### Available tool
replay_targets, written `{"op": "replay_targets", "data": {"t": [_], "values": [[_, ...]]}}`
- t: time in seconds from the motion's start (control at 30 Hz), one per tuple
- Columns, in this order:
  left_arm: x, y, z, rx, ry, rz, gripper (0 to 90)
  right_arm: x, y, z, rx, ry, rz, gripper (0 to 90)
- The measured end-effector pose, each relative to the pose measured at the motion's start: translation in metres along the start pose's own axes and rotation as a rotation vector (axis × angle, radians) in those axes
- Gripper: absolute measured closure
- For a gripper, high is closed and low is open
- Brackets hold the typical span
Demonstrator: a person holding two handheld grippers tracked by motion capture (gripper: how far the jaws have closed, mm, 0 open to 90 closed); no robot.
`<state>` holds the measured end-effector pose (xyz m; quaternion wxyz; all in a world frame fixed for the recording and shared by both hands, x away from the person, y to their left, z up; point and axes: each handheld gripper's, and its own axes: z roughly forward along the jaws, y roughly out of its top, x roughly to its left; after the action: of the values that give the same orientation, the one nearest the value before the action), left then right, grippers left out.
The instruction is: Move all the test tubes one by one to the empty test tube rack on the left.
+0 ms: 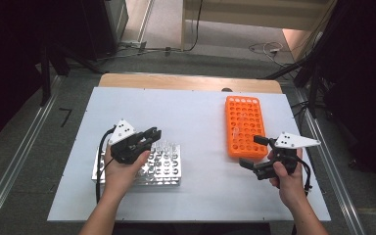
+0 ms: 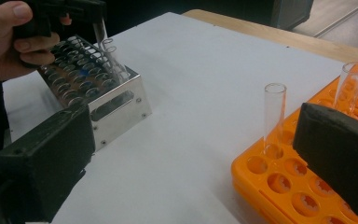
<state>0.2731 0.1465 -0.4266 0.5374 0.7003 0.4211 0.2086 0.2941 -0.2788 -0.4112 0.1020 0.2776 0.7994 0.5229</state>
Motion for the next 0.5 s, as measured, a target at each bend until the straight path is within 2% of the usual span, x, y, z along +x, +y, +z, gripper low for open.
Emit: {"op": "replay_targets", "data": {"t": [0.2, 0.5], "values": [[-0.0014, -0.0012, 0.0023, 0.057, 0.012, 0.011, 75.0, -0.0008, 0.0002, -0.0007, -0.003, -0.004, 0.003, 0.0], [-0.0023, -0.0014, 0.0028, 0.099, 0.014, 0.019, 74.2, -0.001, -0.0002, -0.0004, 0.001, -0.004, 0.006, 0.0]]}}
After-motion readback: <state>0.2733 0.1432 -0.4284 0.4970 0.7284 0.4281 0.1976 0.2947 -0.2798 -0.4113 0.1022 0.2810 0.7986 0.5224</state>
